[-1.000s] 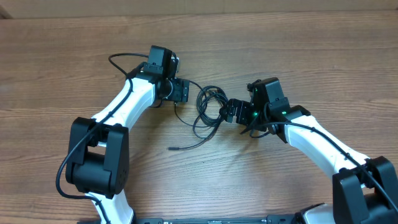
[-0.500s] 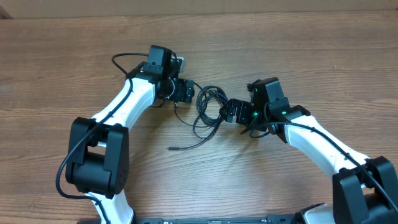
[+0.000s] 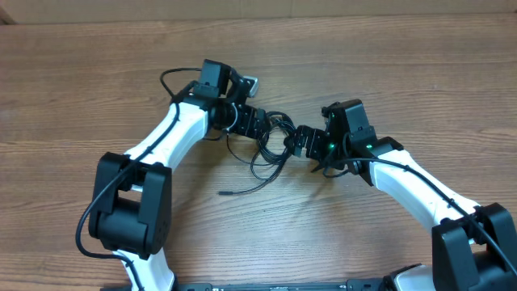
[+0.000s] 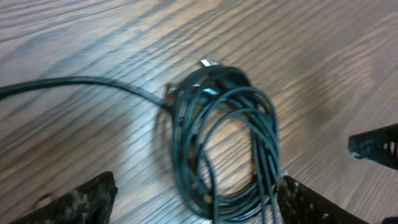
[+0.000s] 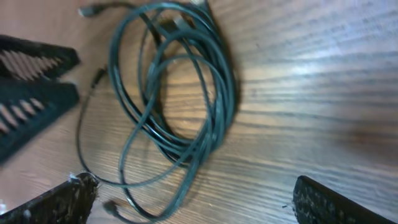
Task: Untangle cables
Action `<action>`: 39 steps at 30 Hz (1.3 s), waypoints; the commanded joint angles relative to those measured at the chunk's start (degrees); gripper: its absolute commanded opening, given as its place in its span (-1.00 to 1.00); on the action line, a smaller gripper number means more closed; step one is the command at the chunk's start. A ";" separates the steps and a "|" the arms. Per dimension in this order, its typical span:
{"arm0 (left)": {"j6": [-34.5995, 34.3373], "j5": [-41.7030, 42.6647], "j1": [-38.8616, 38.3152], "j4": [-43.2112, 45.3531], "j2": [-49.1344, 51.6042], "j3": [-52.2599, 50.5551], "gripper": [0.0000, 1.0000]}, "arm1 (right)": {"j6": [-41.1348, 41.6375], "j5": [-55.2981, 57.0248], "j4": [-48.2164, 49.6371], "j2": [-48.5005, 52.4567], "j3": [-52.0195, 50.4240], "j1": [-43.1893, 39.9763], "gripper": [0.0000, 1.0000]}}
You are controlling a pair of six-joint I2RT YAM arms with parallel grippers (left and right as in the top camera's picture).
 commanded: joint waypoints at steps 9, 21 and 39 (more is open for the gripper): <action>-2.05 -7.58 -7.08 4.59 5.73 -0.63 0.41 | 1.88 1.68 -1.09 0.31 0.33 0.31 1.00; -1.27 -13.46 -6.88 5.64 6.78 -0.44 -0.81 | 1.70 4.72 -3.58 0.35 -0.35 0.31 0.34; -4.22 -20.79 -4.70 -13.33 6.78 11.50 -0.18 | -0.26 1.68 -4.22 0.39 5.14 5.20 -0.46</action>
